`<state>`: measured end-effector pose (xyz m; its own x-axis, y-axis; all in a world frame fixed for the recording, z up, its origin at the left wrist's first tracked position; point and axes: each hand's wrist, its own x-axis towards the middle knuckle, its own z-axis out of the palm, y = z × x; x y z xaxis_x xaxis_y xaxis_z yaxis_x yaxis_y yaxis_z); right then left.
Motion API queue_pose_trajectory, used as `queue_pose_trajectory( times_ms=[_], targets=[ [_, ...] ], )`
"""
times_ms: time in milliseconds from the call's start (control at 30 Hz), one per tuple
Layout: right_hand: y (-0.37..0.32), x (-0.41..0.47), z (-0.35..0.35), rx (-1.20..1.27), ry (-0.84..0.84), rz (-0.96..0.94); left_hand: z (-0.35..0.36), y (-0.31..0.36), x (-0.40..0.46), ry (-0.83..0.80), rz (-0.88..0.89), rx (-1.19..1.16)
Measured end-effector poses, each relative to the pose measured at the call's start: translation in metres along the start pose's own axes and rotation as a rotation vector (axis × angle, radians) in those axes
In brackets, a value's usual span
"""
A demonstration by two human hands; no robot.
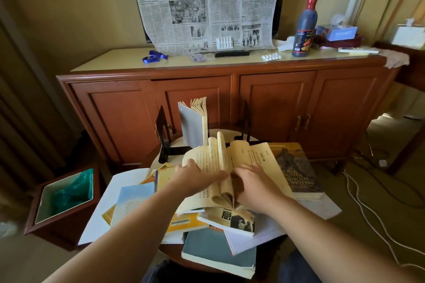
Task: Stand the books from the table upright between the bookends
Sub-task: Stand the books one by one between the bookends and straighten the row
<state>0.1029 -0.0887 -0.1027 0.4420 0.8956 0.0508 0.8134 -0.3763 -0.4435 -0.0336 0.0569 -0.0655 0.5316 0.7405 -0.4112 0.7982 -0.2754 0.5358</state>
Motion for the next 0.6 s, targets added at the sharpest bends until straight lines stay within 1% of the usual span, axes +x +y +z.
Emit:
queue_pose_trajectory(
  times_ms=[133, 200, 233, 300, 367, 433, 467, 600],
  targets=[
    [0.004, -0.002, -0.003, 0.022, 0.003, -0.011, 0.003, -0.012, -0.003, 0.189, 0.099, 0.051],
    [0.005, -0.003, -0.004, 0.006, 0.026, -0.025, 0.005, -0.019, -0.006, 0.242, 0.215, 0.022],
    [0.005, -0.003, -0.004, -0.005, 0.036, -0.033, 0.006, -0.021, -0.008, 0.252, 0.300, 0.033],
    [0.003, -0.004, -0.005, -0.029, 0.054, -0.041, 0.007, -0.021, -0.010, 0.230, 0.469, 0.132],
    [0.002, -0.004, -0.007, -0.056, 0.076, -0.037, 0.007, -0.018, -0.010, 0.161, 0.564, 0.202],
    [0.000, -0.006, -0.009, -0.096, 0.117, -0.019, 0.007, -0.011, -0.012, 0.088, 0.567, 0.256],
    [0.000, -0.007, -0.011, -0.122, 0.146, -0.007, 0.008, -0.006, -0.013, 0.078, 0.560, 0.307],
    [0.007, -0.011, -0.019, -0.145, 0.277, 0.061, 0.013, 0.014, -0.010, 0.110, 0.597, 0.534]
  ],
)
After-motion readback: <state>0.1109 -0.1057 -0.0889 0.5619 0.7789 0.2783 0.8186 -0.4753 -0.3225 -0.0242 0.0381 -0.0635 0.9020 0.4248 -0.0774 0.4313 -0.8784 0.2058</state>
